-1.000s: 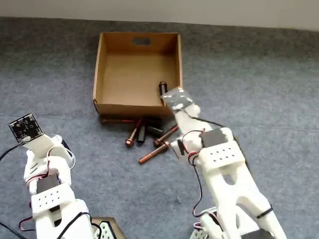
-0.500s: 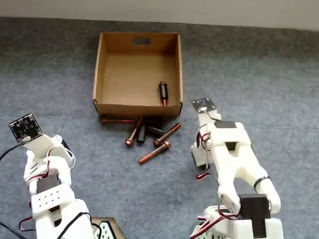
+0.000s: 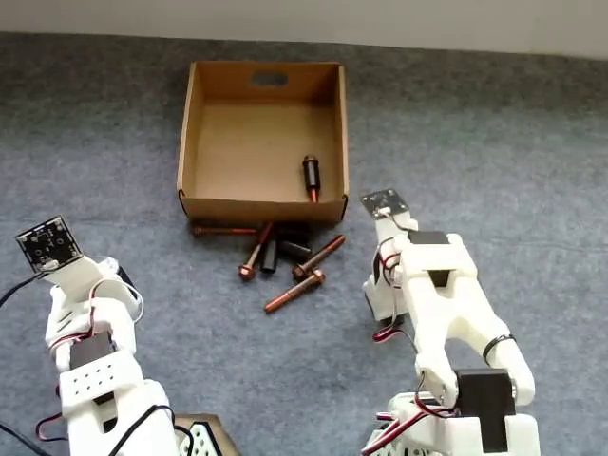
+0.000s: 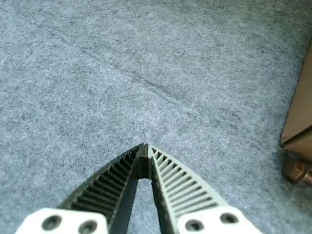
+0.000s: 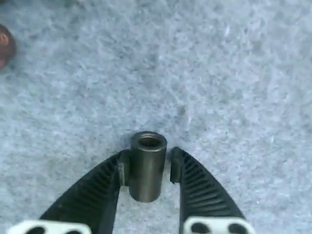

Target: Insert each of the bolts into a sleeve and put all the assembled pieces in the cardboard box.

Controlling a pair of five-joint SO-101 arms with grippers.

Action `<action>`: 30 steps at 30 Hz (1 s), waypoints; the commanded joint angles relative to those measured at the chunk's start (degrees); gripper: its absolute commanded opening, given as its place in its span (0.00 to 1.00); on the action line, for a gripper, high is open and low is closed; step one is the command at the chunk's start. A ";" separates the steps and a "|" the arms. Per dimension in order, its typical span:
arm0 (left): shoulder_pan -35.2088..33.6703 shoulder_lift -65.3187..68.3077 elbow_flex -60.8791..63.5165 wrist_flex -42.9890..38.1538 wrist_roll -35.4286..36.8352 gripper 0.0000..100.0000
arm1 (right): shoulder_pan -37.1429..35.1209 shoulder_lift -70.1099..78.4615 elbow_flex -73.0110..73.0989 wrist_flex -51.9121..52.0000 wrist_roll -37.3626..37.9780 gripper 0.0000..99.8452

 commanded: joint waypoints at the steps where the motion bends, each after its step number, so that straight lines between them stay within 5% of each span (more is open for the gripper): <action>1: 0.66 -1.01 -2.59 -1.14 0.00 0.01 | 0.40 0.31 -0.04 0.75 3.34 0.14; 14: 0.66 -1.01 -2.51 -1.14 -0.09 0.01 | 0.75 8.04 -1.89 -2.15 3.43 0.01; 22: 0.75 -1.01 -2.51 -1.14 -0.09 0.01 | 0.66 -19.91 1.80 3.38 3.25 0.01; 30: 8.75 -0.57 -3.30 0.18 -6.68 0.01 | -1.45 -48.04 10.77 1.36 -6.33 0.01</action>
